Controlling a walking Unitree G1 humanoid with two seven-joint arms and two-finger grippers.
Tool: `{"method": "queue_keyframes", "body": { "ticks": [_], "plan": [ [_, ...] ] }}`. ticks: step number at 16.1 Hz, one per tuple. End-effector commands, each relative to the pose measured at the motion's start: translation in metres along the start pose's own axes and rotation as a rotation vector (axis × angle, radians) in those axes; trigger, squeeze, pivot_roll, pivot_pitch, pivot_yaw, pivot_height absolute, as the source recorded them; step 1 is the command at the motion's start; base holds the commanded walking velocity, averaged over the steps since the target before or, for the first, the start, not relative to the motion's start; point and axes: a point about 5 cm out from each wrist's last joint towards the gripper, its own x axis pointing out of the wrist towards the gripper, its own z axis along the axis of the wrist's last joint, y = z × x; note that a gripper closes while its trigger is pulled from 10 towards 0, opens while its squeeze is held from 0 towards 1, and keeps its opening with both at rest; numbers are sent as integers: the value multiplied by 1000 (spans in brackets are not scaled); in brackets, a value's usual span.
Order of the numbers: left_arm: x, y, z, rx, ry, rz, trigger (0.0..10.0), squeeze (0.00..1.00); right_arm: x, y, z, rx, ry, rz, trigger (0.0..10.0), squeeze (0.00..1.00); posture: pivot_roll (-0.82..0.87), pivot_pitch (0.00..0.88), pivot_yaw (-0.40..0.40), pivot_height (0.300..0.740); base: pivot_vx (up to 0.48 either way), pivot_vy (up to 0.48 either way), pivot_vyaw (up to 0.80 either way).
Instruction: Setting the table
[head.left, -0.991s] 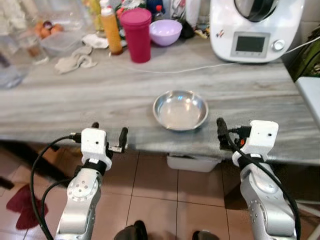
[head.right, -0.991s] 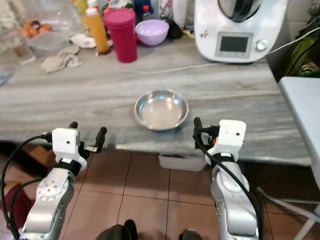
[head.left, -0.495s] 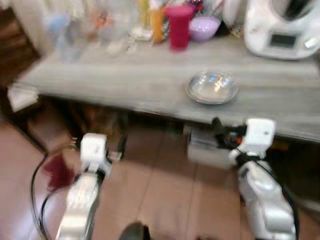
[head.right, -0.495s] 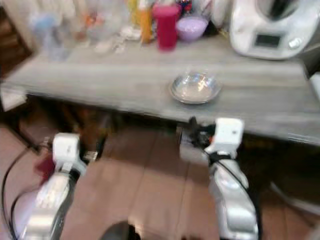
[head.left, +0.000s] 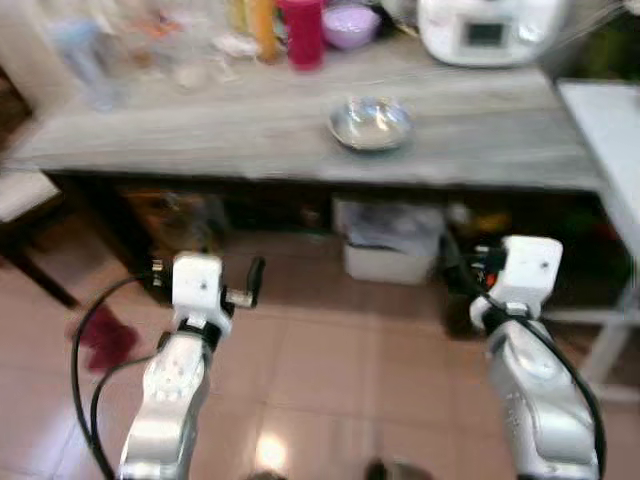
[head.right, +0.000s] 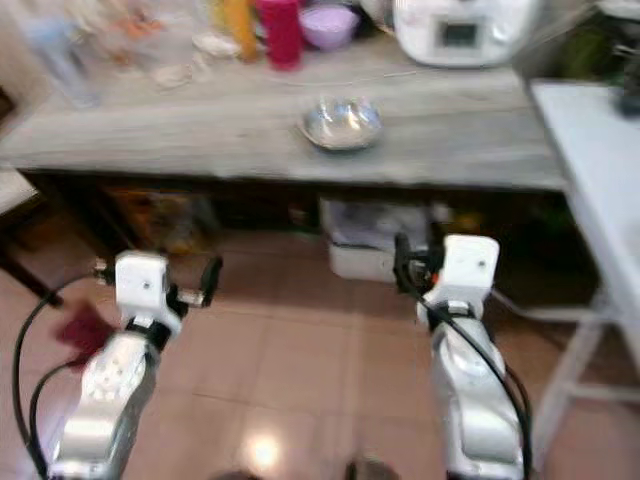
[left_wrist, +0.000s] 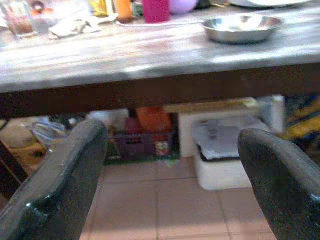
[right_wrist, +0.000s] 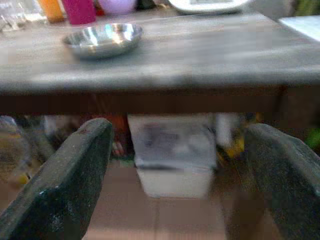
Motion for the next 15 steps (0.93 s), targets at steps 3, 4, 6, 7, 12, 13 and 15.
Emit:
{"method": "queue_keyframes", "body": {
  "ticks": [3,4,6,7,12,13,15],
  "plan": [
    [-1,7,-1,29,0,7,10000,0,4,9,4,6,-22,24,10000,0,-138,107,80,740,-315,0,0],
    [0,7,0,34,-11,-4,10000,0,5,9,4,7,-24,24,10000,0,-135,98,83,740,0,0,0],
    [2,10,2,0,-30,-29,10000,0,10,10,5,10,-36,24,10000,0,-135,86,82,740,0,0,0],
    [3,10,3,3,-32,-37,10000,0,11,10,6,11,-40,23,10000,0,-134,82,81,740,0,0,0],
    [5,2,4,-23,-42,-75,10000,0,11,12,8,28,-58,35,10000,0,-133,90,78,740,0,-104,0],
    [5,1,5,-29,-44,-80,10000,0,11,13,8,32,-57,36,10000,0,-135,93,79,740,0,-304,0],
    [5,0,6,-35,-46,-91,10000,0,11,14,8,19,-57,41,10000,0,-137,100,83,740,0,-330,0]
  ]
}}
